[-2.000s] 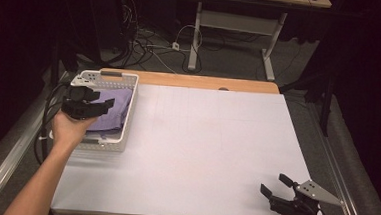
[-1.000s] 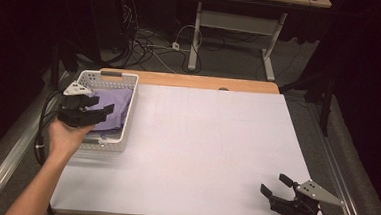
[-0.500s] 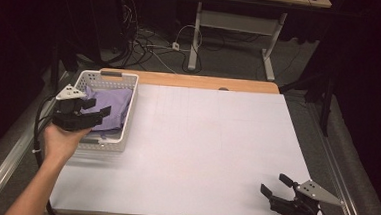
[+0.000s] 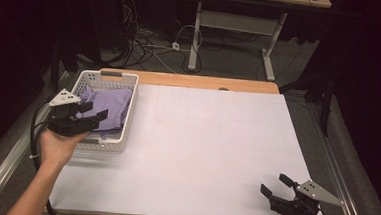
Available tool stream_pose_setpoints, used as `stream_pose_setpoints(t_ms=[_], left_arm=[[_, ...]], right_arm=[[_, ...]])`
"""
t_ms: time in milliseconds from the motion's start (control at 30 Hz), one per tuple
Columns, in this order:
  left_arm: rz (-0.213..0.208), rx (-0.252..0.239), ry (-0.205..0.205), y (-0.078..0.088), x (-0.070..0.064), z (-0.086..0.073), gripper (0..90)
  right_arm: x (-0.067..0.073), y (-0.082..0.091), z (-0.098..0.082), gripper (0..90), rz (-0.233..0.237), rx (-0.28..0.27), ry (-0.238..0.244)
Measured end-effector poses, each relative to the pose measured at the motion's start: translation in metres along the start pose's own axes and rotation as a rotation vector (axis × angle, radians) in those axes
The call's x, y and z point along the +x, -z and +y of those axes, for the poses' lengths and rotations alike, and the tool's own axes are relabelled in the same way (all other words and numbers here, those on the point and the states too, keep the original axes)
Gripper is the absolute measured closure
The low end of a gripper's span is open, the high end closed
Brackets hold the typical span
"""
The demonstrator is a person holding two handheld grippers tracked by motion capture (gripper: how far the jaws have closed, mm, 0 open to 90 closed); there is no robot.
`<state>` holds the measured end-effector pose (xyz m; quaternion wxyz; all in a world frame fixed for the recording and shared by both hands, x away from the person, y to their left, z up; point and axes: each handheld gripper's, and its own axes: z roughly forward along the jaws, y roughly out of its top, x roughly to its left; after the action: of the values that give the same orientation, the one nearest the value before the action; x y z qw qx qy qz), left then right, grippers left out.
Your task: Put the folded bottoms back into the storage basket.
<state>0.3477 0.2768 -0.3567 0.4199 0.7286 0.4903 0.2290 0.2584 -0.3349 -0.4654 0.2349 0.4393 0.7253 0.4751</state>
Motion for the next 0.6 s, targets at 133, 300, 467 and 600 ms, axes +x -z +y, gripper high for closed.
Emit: stream_pose_setpoints(t_ms=[133,300,467,600], left_arm=[[-0.005,-0.009,0.003,0.001,-0.001,-0.004,37.1],[-0.010,-0.017,0.006,0.002,-0.002,-0.009,37.0],[-0.018,-0.027,0.016,0.003,-0.003,-0.014,37.1],[-0.022,-0.035,0.025,0.005,-0.002,-0.018,37.1]], right_arm=[[0.000,0.000,0.000,19.1,0.000,-0.002,-0.001],[0.000,0.000,0.000,19.1,-0.001,-0.002,-0.003],[0.000,0.000,0.000,19.1,-0.001,-0.002,-0.003],[0.000,0.000,0.000,19.1,0.000,-0.002,-0.003]])
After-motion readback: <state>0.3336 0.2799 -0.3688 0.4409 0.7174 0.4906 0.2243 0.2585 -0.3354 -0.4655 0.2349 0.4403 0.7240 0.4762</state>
